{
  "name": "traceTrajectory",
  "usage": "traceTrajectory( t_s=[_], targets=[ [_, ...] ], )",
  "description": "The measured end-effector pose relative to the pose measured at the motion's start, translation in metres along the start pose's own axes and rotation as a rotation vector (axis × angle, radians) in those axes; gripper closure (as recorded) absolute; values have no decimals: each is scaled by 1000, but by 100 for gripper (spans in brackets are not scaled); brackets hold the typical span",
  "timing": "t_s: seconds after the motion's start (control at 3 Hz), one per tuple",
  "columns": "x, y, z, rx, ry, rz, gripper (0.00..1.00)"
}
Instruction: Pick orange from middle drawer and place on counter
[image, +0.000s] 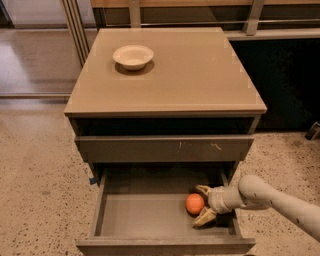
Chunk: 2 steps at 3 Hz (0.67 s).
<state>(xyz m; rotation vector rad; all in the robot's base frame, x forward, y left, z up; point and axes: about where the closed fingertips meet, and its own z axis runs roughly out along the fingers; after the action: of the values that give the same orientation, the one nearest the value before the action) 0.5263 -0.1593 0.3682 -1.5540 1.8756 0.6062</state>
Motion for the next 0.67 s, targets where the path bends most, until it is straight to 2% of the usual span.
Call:
traceTrajectory(
  t_s=[0.33, 0.67],
  targets=[
    [0, 0, 0, 0, 0, 0, 37],
    [0, 0, 0, 0, 0, 0, 60]
  ],
)
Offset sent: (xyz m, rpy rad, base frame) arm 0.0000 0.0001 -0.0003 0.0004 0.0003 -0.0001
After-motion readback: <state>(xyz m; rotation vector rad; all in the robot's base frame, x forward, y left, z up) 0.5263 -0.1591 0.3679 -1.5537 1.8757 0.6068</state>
